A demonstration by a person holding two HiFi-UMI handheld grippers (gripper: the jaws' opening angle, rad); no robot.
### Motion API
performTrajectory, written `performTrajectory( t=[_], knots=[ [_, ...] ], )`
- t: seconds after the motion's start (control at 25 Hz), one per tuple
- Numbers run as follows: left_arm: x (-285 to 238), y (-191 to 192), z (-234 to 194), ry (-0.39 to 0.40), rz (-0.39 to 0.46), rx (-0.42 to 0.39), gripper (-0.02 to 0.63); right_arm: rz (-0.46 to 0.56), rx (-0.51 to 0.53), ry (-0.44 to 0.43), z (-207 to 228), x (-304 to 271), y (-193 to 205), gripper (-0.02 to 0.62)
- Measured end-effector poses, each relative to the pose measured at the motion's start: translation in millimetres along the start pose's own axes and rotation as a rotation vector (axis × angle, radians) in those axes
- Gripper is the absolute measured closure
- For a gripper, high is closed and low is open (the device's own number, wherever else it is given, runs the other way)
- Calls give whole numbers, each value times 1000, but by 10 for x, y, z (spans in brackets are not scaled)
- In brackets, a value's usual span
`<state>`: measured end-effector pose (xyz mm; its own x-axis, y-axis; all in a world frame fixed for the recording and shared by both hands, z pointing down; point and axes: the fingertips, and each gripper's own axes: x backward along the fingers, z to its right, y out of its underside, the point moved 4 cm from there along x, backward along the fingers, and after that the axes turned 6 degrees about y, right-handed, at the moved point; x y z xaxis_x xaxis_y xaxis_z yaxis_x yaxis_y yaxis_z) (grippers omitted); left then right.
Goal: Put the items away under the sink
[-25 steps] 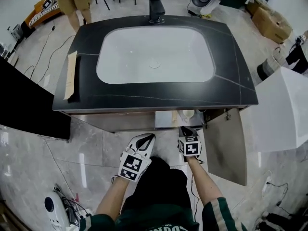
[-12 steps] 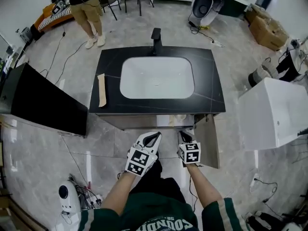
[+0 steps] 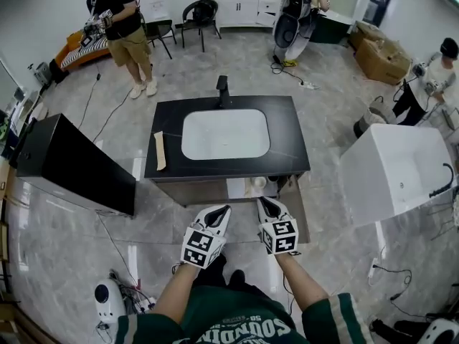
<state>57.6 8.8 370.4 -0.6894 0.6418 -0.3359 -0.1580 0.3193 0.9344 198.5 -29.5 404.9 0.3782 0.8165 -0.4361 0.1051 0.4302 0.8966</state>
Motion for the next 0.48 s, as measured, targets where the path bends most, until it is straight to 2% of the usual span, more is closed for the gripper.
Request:
performTrajectory(
  t=[0.24, 0.48],
  knots=[
    [221, -224, 60, -22, 34, 3, 595, 94, -12, -27, -173, 358, -419, 545],
    [473, -240, -198, -27, 43, 2, 595, 112, 18, -51, -539, 215, -588, 545]
  ],
)
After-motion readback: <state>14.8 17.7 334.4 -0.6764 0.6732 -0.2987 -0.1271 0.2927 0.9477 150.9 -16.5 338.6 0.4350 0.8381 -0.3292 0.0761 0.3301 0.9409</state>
